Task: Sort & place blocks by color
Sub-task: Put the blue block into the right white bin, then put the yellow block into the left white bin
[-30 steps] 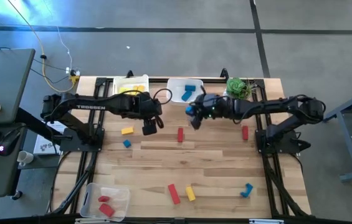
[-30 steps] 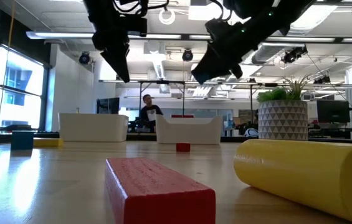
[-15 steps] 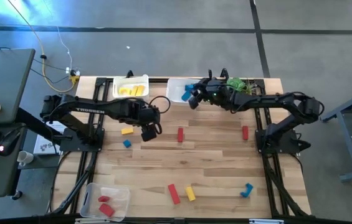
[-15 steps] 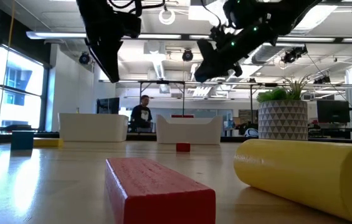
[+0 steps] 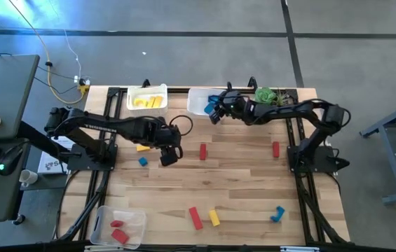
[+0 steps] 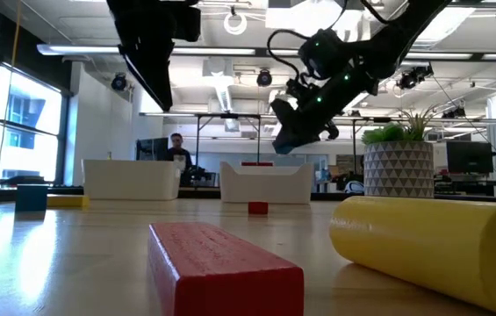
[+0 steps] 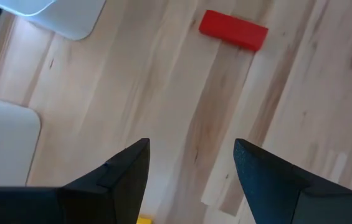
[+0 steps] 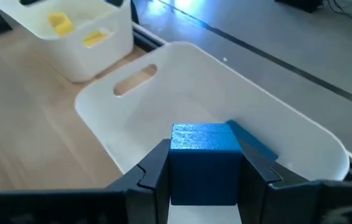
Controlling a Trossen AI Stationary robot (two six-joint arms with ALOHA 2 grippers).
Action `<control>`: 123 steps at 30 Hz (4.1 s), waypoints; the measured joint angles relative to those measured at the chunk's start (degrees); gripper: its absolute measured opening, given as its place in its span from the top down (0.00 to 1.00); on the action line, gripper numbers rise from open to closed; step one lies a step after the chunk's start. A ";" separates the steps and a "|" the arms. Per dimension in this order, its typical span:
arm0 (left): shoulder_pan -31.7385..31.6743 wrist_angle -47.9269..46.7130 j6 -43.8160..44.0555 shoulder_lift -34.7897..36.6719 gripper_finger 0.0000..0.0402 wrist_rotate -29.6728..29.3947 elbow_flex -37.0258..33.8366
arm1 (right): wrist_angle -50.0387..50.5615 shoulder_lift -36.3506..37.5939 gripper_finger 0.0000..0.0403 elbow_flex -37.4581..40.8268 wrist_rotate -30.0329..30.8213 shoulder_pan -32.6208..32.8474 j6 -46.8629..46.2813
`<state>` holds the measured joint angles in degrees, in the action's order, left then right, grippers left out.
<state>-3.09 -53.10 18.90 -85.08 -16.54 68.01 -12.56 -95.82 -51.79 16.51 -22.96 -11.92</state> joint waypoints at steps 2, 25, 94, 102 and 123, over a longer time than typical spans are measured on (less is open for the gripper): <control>0.47 0.67 0.02 0.00 0.45 0.62 0.00 | 0.02 -0.54 0.74 0.00 -0.15 -0.16 0.00; 3.19 0.63 0.02 0.00 0.46 2.43 0.00 | 1.96 0.12 0.45 0.00 -0.77 -0.43 0.34; -11.26 -9.59 -0.10 0.02 0.46 3.77 -18.59 | 29.13 10.96 0.43 0.04 -0.25 14.42 -4.63; -14.60 -7.25 -6.67 0.02 0.46 6.83 -21.73 | 29.66 10.96 0.43 0.04 0.00 14.40 -4.57; -15.32 -1.15 -9.59 0.02 0.46 11.23 -25.75 | 29.67 10.96 0.43 0.04 0.02 14.40 -4.57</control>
<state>-18.41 -54.25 9.30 -85.06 -5.31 42.26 17.10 -84.86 -51.75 16.53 -8.56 -16.49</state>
